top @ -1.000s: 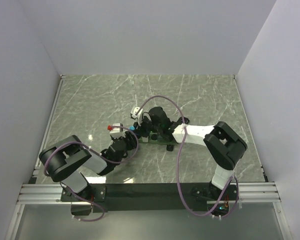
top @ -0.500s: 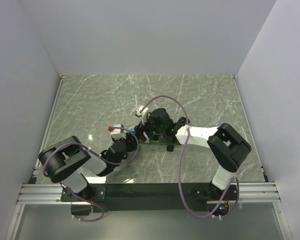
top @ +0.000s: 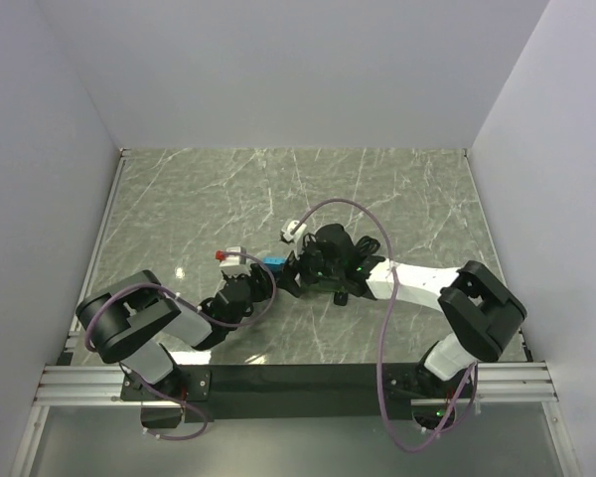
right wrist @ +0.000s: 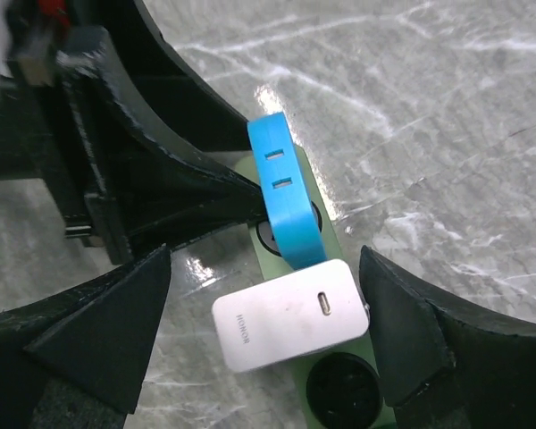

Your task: Insert the plug

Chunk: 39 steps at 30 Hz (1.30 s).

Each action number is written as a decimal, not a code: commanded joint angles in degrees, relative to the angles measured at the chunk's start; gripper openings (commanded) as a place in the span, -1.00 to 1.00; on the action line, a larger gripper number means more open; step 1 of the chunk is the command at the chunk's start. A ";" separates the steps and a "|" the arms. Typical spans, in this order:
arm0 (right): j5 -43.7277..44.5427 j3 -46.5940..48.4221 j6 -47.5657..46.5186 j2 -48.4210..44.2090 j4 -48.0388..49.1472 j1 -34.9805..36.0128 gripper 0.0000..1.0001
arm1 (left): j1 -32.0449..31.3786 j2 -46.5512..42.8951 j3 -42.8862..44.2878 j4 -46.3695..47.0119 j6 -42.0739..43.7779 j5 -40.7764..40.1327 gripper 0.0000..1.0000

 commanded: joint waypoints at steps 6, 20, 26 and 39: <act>5.39 -2.72 2.35 -7.66 7.39 -0.65 0.86 | 0.12 -1.70 -1.57 -1.66 1.05 1.23 0.19; 17.59 -8.60 4.89 -21.63 9.41 -3.46 0.90 | -0.14 -17.16 -8.33 -4.56 2.55 4.22 0.35; 23.93 -14.31 9.11 -31.04 11.25 -6.61 0.93 | -0.32 -34.12 -7.64 -19.91 1.76 -6.20 0.35; 30.62 -23.11 19.31 -49.67 12.23 -19.97 1.00 | 11.37 -40.74 10.99 -39.45 5.27 -16.69 0.44</act>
